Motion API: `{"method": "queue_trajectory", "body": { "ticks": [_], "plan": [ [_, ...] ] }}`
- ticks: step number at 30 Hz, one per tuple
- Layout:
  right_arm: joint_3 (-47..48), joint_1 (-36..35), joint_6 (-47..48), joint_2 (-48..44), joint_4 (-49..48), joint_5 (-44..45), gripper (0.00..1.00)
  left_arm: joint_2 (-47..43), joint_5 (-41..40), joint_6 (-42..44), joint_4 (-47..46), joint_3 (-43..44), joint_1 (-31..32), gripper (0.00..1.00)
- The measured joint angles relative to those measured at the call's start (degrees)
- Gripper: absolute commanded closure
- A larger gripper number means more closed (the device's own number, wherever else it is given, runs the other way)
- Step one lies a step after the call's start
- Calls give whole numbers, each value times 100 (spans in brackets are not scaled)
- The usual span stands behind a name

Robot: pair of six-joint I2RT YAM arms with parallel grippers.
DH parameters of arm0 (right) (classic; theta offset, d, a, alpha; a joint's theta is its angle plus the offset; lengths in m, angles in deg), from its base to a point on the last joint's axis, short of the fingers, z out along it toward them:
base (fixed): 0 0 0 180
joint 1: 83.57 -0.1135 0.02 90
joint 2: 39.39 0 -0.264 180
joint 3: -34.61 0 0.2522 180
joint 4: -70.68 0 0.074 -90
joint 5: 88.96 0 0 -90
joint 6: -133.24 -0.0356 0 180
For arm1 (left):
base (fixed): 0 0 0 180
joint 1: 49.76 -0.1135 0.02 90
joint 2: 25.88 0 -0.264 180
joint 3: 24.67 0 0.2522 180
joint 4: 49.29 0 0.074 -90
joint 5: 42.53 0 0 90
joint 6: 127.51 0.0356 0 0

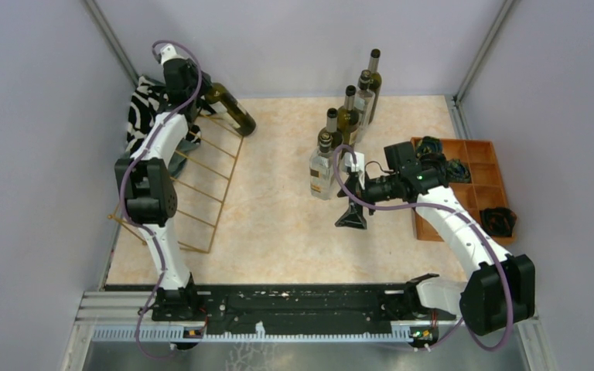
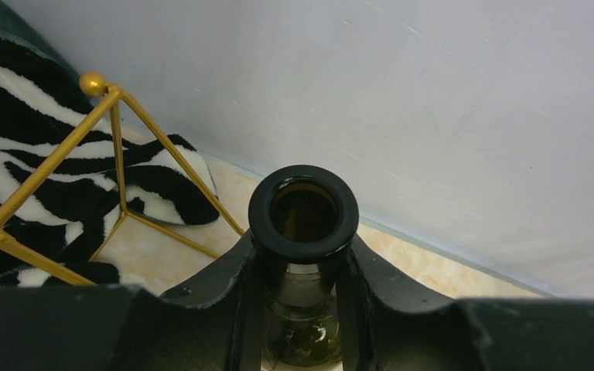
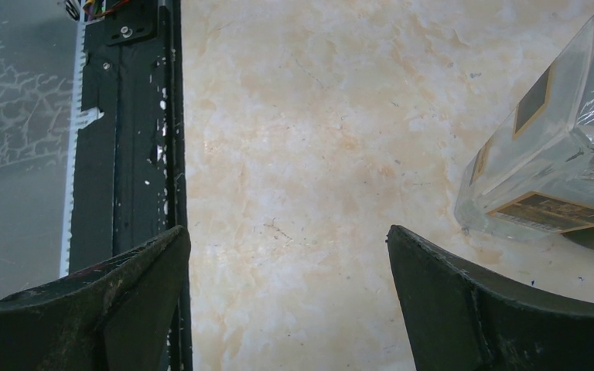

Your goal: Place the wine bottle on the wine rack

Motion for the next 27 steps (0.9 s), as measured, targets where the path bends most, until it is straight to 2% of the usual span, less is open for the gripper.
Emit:
{"method": "queue_trajectory", "body": {
  "ticks": [6,9,14,20,27],
  "plan": [
    [-2,-31,24,0,-2,31,3,367,107,-197,404,597,-79,99],
    [-2,-39,26,0,-2,37,3,450,160,-282,487,715,-101,90],
    [-4,-39,26,-2,-2,42,3,479,184,-352,538,750,-133,83],
    [-4,-39,26,0,-2,44,3,573,181,-361,660,918,-133,69],
    [-4,-39,28,0,-2,57,3,586,94,-365,769,973,-133,64]
  ]
}}
